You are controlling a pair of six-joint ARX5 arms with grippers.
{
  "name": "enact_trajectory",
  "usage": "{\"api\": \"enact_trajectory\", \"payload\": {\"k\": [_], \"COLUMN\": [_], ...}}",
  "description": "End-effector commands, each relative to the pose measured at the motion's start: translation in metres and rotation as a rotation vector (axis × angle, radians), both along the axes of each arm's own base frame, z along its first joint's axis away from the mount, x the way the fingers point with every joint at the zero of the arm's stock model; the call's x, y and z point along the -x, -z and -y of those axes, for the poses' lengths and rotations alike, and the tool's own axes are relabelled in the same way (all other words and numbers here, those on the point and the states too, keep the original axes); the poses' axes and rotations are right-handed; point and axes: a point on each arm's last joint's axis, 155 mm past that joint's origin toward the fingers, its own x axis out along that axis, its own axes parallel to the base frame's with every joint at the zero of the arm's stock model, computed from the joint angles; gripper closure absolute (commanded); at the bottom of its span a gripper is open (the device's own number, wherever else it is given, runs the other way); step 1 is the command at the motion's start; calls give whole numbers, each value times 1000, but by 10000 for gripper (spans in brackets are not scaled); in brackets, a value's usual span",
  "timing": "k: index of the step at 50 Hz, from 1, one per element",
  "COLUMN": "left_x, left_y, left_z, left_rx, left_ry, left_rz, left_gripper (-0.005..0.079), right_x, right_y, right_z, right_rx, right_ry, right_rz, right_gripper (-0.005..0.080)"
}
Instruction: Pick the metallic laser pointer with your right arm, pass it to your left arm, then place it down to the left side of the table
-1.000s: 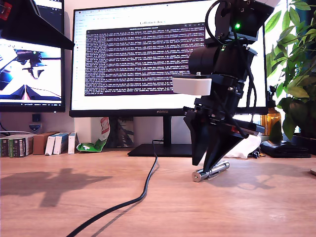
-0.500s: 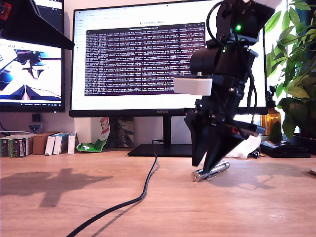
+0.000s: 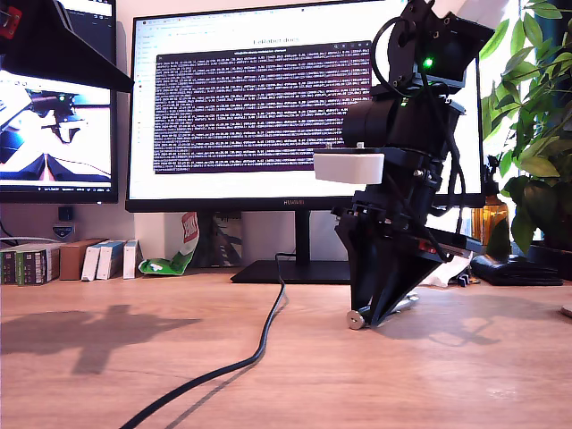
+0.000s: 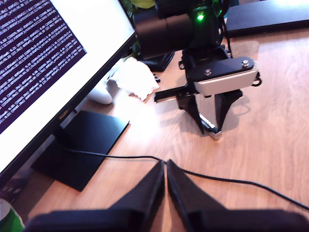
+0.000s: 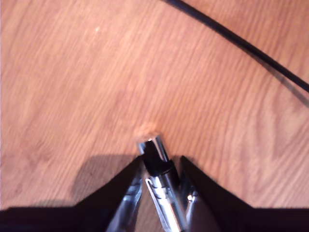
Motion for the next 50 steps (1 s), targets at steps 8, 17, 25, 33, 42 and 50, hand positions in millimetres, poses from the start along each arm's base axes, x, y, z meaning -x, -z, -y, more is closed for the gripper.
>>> {"api": "enact_trajectory", "payload": {"k": [8, 17, 25, 33, 42, 50], "left_x": [-3, -3, 2, 5, 15, 16], "left_y": [-7, -8, -15, -42, -69, -89], "left_z": [1, 2, 7, 18, 28, 32], "left_rx": [1, 6, 43, 146, 213, 308], "left_ry": [2, 5, 42, 109, 222, 304], "left_rz": [24, 26, 25, 72, 181, 204], "left_gripper": [763, 752, 708, 526, 523, 523], "right_x": [-1, -11, -14, -20, -20, -5], "right_y": [13, -2, -37, -92, -165, -230], "right_z": [-3, -18, -54, -94, -119, -130], "right_rx": [-1, -71, -218, -408, -569, -690], "right_ry": [-1, 75, 139, 200, 227, 156], "right_rz": [-22, 5, -15, -67, -120, -144], "right_gripper": [761, 761, 762, 762, 762, 762]}}
